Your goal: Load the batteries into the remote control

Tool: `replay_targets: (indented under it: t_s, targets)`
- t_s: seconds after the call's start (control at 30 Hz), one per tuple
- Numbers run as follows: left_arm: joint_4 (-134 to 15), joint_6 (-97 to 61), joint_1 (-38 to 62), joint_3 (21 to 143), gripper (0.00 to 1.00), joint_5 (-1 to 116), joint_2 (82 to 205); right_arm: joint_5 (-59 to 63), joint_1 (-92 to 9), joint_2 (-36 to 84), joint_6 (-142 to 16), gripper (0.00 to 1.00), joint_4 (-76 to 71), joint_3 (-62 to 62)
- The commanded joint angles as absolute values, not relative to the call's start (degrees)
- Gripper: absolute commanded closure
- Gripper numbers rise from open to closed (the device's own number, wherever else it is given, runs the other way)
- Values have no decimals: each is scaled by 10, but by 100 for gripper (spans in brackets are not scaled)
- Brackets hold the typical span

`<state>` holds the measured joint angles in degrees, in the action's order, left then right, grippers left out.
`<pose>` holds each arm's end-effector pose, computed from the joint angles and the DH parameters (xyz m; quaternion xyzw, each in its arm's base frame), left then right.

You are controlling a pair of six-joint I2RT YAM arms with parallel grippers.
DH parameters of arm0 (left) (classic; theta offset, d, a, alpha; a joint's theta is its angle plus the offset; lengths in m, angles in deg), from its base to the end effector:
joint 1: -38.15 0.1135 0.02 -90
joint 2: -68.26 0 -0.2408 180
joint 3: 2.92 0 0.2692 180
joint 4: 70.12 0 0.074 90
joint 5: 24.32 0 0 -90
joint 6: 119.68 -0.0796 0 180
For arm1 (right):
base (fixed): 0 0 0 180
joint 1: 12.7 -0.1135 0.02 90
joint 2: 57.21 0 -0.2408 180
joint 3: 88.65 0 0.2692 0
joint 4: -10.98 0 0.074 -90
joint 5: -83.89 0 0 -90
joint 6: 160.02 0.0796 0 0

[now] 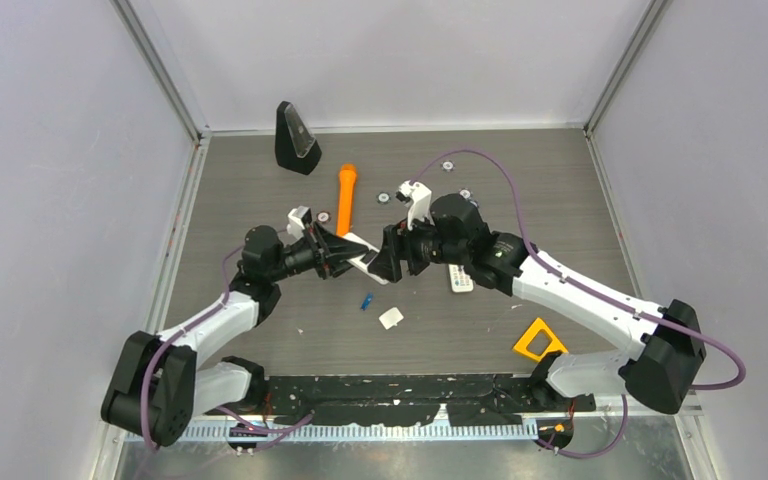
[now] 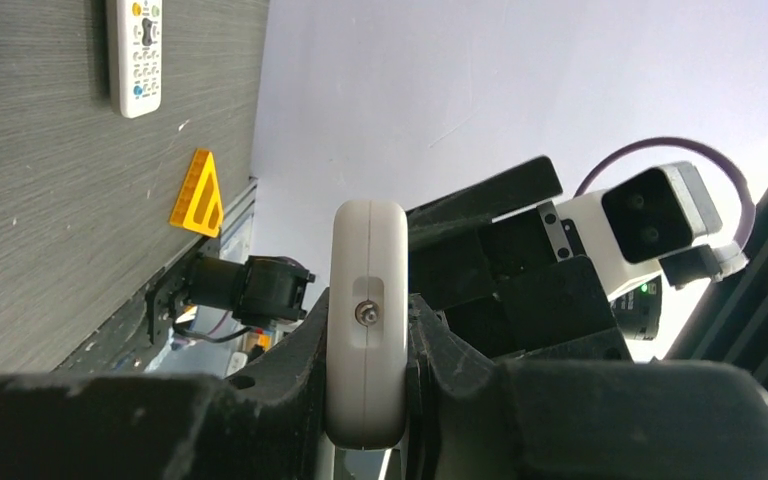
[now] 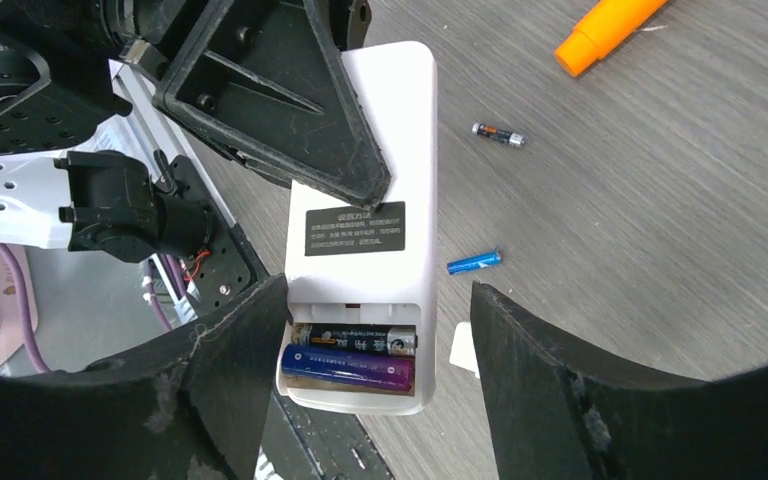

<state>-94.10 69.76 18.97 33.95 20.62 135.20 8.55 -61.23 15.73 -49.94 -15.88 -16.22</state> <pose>0.2536 -0.1479 0.1864 -0.2469 0.6903 -0.6765 0.0701 0.2184 0.2776 0.2719 -0.2725 0.8051 0.3806 0.3644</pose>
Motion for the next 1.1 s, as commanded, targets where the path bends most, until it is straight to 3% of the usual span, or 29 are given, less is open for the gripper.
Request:
replay_targets:
  t_s: [0.0,0.17,0.5,0.67,0.9,1.07]
  targets:
    - [-952,678,183,398,100,180,1288,77,-611,160,-508,25,-240,-196]
    - [-806,563,183,437,100,189,1255,79,-608,139,-472,10,-238,-189]
    - [-814,542,184,444,100,201,1261,178,-572,131,-405,5,-228,-161]
    - [-812,535,184,455,100,188,1267,282,-548,131,-380,5,-225,-168]
    - [-807,527,184,466,100,161,1278,326,-535,141,-381,5,-214,-179]
    - [-845,564,184,465,100,141,1287,348,-528,158,-369,15,-178,-192]
